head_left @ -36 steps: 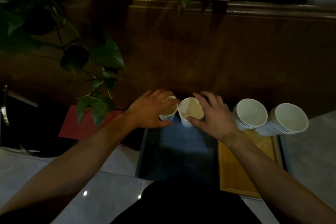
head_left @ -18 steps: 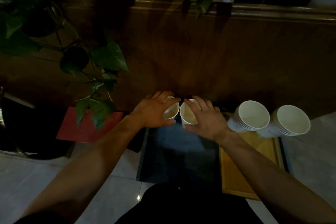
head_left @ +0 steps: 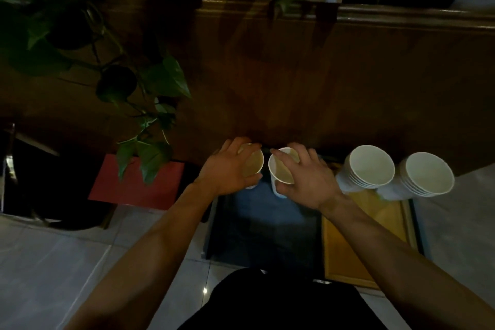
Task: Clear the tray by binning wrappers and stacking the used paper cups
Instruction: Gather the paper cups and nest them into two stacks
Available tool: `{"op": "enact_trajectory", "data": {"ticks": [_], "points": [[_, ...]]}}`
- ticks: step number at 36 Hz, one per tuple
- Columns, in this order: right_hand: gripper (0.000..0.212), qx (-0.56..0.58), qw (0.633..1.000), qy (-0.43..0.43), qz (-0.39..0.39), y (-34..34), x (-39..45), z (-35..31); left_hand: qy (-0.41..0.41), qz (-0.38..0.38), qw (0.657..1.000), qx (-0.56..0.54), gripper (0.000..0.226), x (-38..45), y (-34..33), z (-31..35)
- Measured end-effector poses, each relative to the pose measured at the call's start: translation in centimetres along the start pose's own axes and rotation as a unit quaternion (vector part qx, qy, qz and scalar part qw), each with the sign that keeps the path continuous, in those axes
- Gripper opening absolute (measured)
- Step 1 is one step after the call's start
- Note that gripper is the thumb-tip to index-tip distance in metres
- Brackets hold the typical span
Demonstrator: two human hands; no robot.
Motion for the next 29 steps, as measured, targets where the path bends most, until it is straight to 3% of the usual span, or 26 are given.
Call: {"op": "enact_trajectory", "data": {"ticks": [15, 29], "points": [[0.070, 0.089, 0.992, -0.063, 0.068, 3.6, -8.3, 2.6, 0.015, 0.069, 0.991, -0.115, 0.071, -4.3, -0.2, 6.3], [0.067, 0.145, 0.976, -0.140, 0.080, 3.8, -17.9, 9.2, 0.006, 0.068, 0.979, -0.192, 0.060, -5.1, -1.8, 13.4]]}}
Point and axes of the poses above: each hand's wrist, its own x-axis towards the middle knuckle, its own y-axis out of the back of the hand, z = x × y, the point moved 7 cm from there along x, towards the middle knuckle, and after that the axes turned 4 degrees about z, right-handed, at the moved point
